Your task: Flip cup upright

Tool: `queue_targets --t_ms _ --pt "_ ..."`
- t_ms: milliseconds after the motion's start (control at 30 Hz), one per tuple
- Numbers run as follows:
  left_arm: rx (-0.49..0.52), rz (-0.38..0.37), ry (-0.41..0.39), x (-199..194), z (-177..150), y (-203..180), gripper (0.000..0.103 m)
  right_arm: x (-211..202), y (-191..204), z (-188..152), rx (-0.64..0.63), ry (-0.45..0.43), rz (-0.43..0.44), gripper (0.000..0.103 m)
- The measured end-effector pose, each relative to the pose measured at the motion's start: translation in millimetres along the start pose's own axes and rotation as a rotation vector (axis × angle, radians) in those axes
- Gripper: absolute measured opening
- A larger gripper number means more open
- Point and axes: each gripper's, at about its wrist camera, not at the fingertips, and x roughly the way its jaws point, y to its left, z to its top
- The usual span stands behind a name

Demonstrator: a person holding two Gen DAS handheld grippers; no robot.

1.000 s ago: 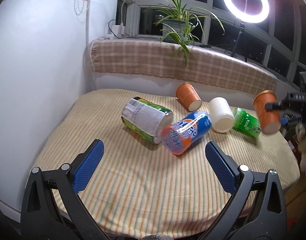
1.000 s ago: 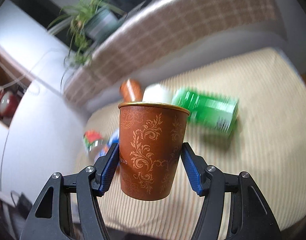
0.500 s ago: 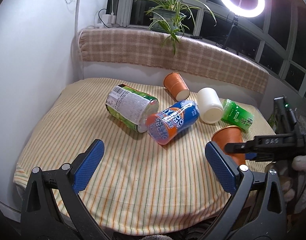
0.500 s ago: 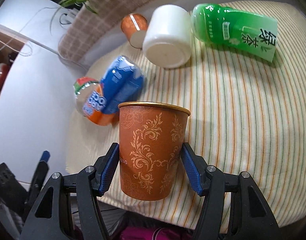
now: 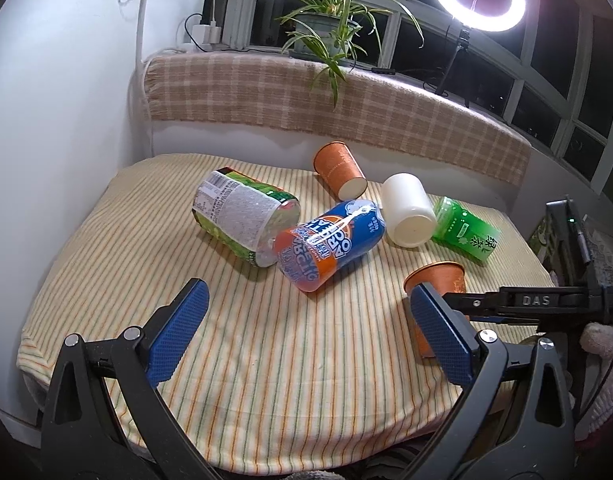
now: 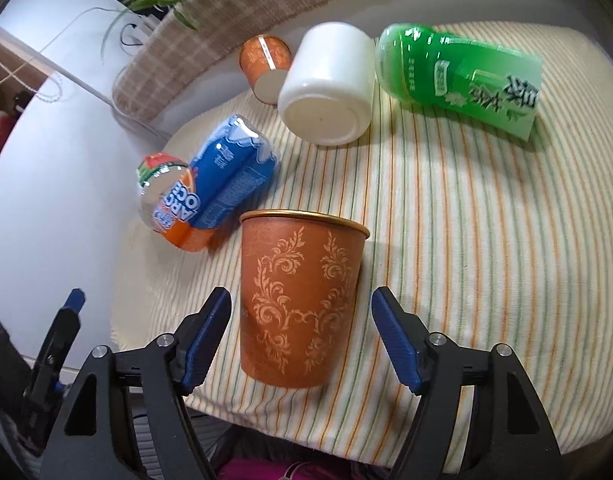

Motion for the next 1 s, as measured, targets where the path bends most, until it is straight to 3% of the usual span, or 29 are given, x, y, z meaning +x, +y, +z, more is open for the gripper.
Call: queue_targets --t_ms 167,400,467,600,800,1000 --pt "-0.038 -0.107 0.066 14.1 6.1 -1.9 0.099 -35.9 -1.9 -12.8 -0.036 -0.126 -0.02 0.073" --pt "-0.114 -0.344 0.276 62.1 4.5 -19.4 0.092 -93.0 -18.5 -50.8 -0.047 -0.391 -0.205 0.081" --pt "-0.151 -0.403 0.346 78.0 1.1 -25.1 0.084 -100.2 -27.0 -58.3 -0.02 -0.405 -0.229 0.081" --pt "-0.177 -0.471 0.435 101.2 -2.8 -39.3 0.083 -109.3 -46.9 -69.5 0.045 -0.411 -0.251 0.081" --pt "-0.2 -0.515 0.503 123.1 -3.2 -54.0 0.083 -112.7 -63.7 -76.2 0.097 -0.413 -0.266 0.081" --pt "-0.235 -0.509 0.544 146.8 -3.5 -55.9 0.082 -112.4 -64.9 -77.3 0.094 -0.408 -0.261 0.081"
